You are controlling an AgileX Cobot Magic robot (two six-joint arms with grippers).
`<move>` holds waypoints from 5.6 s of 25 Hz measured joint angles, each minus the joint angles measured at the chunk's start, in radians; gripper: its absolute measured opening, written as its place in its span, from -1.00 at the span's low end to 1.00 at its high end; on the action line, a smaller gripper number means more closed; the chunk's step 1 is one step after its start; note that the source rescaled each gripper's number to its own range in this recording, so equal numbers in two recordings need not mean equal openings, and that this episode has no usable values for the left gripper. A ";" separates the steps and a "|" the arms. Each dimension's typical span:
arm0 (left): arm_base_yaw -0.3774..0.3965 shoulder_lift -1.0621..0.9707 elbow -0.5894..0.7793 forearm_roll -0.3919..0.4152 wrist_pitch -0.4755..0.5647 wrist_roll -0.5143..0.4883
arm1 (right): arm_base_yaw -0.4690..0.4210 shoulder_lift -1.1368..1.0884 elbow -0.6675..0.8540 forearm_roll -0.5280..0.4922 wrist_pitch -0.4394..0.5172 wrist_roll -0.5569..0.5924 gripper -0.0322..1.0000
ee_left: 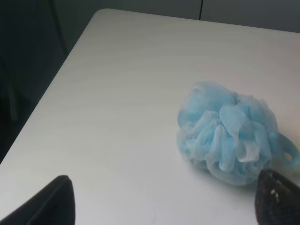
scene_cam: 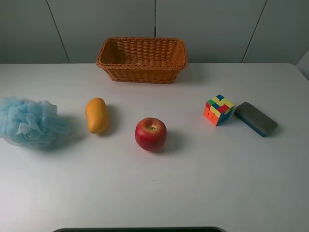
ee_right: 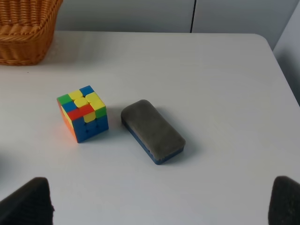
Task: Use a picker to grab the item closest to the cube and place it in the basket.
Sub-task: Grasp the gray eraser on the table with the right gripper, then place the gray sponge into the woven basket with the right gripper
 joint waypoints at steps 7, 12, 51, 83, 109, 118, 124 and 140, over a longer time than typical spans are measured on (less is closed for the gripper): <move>0.000 0.000 0.000 0.000 0.000 0.000 | 0.000 0.000 0.000 0.000 0.000 0.000 0.97; 0.000 0.000 0.000 0.000 0.000 0.000 | 0.000 0.000 0.000 0.000 0.000 -0.010 0.97; 0.000 0.000 0.000 0.000 0.002 -0.004 | -0.013 1.689 -0.512 0.115 -0.255 -0.727 0.97; 0.000 0.000 0.000 0.000 0.004 -0.004 | -0.088 1.985 -0.514 0.182 -0.438 -0.765 0.73; 0.000 0.000 0.000 0.000 0.004 -0.004 | -0.088 1.811 -0.573 0.176 -0.404 -0.747 -0.91; 0.000 0.000 0.000 0.000 0.004 -0.004 | -0.005 1.629 -0.905 0.252 -0.395 -0.742 -0.91; 0.000 0.000 0.000 0.002 0.004 -0.004 | 0.180 1.699 -1.093 0.348 -0.498 -0.739 -0.91; 0.000 0.000 0.000 0.002 0.004 -0.004 | 0.367 2.311 -1.437 0.593 -0.563 -0.738 -0.91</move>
